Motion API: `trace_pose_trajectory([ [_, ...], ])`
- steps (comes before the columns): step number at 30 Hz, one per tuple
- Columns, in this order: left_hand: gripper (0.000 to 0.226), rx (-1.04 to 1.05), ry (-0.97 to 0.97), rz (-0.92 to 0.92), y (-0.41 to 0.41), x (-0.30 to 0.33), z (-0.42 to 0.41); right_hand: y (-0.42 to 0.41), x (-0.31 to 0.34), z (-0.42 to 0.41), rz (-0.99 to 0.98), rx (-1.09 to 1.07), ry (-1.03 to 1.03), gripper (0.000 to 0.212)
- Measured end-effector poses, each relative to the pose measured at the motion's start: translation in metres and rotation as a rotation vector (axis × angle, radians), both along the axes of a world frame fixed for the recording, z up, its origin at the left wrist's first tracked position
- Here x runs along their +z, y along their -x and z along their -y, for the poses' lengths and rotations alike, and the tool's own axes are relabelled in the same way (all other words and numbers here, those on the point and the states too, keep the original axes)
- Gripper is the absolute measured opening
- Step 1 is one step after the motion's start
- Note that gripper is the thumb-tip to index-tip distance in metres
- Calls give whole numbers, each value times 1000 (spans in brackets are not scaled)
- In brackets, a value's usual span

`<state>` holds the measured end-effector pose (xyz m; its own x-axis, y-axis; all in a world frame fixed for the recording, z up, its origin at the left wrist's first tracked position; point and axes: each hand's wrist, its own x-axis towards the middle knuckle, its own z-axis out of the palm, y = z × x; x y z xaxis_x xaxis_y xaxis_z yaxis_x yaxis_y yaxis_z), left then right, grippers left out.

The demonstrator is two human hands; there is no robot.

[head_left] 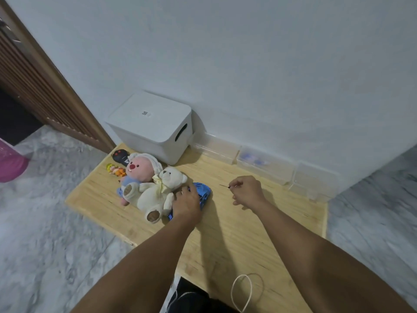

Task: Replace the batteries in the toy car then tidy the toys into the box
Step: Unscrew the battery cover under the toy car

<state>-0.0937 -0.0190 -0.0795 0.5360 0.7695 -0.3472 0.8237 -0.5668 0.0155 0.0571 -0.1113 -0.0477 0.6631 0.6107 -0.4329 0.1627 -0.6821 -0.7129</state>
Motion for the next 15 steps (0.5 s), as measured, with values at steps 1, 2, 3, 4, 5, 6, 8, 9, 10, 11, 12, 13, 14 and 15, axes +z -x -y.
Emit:
trace_pose_trajectory([
  [1,81,-4,4,13,-1,0,2,-3,0,2,14,-25,-35,16],
  [2,79,-3,14,32,-3,0,2,-5,1,3,25,-51,-71,15],
  [3,77,19,48,52,-4,1,3,-8,2,3,32,-76,-100,16],
  [4,74,48,86,96,-7,2,3,-11,4,4,33,-102,-121,18],
  [5,70,84,125,153,-10,4,3,-13,7,5,28,-133,-136,21],
  [6,64,109,159,224,-13,3,2,-16,10,7,21,-168,-150,23],
  [8,56,183,247,356,-19,9,2,-21,16,9,10,-243,-194,24],
  [9,55,253,318,422,-23,12,1,-23,19,10,-2,-281,-223,25],
  [10,55,328,406,495,-27,17,1,-26,22,12,-14,-314,-253,25],
  [11,56,418,522,550,-31,23,1,-27,26,12,-28,-338,-278,26],
  [12,55,500,637,625,-35,26,1,-29,28,13,-46,-352,-304,27],
  [13,52,590,757,708,-37,33,2,-31,30,14,-66,-359,-329,28],
  [14,49,671,880,790,-39,38,4,-32,32,14,-83,-364,-355,29],
  [15,50,740,1005,850,-40,43,5,-33,35,15,-96,-369,-376,30],
])
